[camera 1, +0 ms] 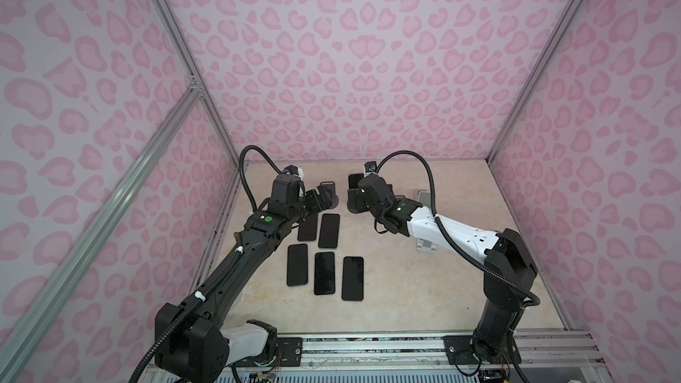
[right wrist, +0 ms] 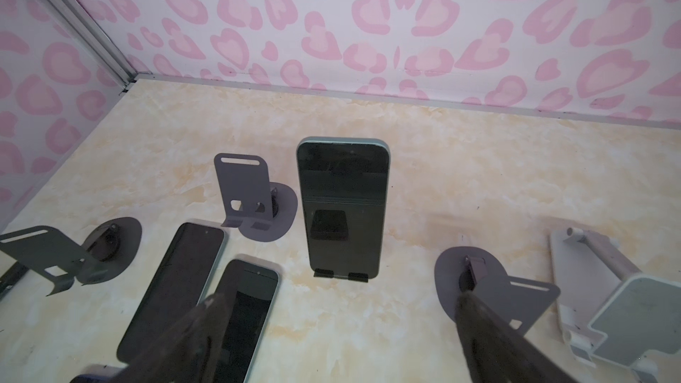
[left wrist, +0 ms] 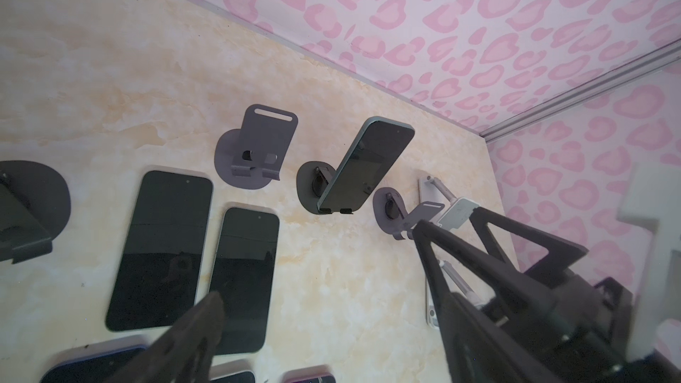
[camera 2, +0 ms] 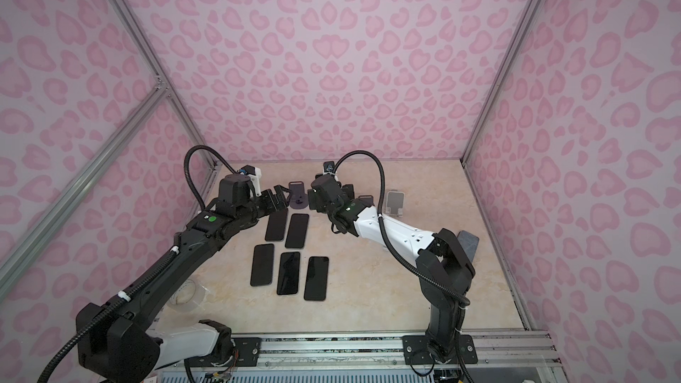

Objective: Remove the phone from the phone stand
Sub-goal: 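Lower the right gripper around the teal-edged phone's top and close it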

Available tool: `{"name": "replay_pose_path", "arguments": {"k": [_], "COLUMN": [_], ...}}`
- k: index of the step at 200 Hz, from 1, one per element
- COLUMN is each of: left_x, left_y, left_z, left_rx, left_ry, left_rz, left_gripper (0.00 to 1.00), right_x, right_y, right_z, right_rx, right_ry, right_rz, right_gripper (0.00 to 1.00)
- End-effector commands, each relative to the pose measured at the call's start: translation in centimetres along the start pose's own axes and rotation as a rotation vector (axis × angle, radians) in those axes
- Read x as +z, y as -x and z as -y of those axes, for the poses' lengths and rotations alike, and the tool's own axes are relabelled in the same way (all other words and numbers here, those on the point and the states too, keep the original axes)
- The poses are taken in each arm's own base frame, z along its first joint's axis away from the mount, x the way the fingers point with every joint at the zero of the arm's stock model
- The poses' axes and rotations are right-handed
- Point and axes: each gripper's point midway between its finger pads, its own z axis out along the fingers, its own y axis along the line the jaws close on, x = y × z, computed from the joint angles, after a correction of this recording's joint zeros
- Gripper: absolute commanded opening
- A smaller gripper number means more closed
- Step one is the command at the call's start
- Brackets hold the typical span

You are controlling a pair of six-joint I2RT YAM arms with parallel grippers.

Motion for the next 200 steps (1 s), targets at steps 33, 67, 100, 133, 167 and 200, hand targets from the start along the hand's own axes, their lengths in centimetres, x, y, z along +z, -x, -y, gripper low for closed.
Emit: {"name": "replay_pose_path", "arguments": {"k": [33,67,100,133,167,200], "left_x": [0.2,0.3,0.3,0.5,0.7,0.6], "left_y": [0.4,0.3,0.4,0.4,0.2,0.3], "left_z": [0.0,0.0,0.0,0.0,0.0,-0.1], "left_rx": [-0.007,-0.015,-0.023,-0.029,-0.032,-0.035], "left_ry": [-0.009,-0.015,-0.023,-0.030,-0.036,-0.038], "left_rz": [0.011,0.003,0.001,-0.003,-0.014,-0.011], "left_gripper": [0.95,0.95,0.95,0.95,0.95,0.95], "right_x": [2.9,4.6,6.0,7.0,7.8,8.4], "right_y": [1.6,2.0,1.7,1.1,0.5,0.1], "right_z": [-1.0,-0.4,-0.6,-0.2,0.1,0.6], "right_rx": [0.004,0.004,-0.013,-0.006,0.004,0.016], "right_ry": [0.047,0.045,0.071,0.042,0.015,-0.015], "right_rz": [0.018,0.005,-0.018,-0.041,-0.052,-0.049], "right_gripper": [0.98,0.99,0.98,0.99,0.98,0.98]}}
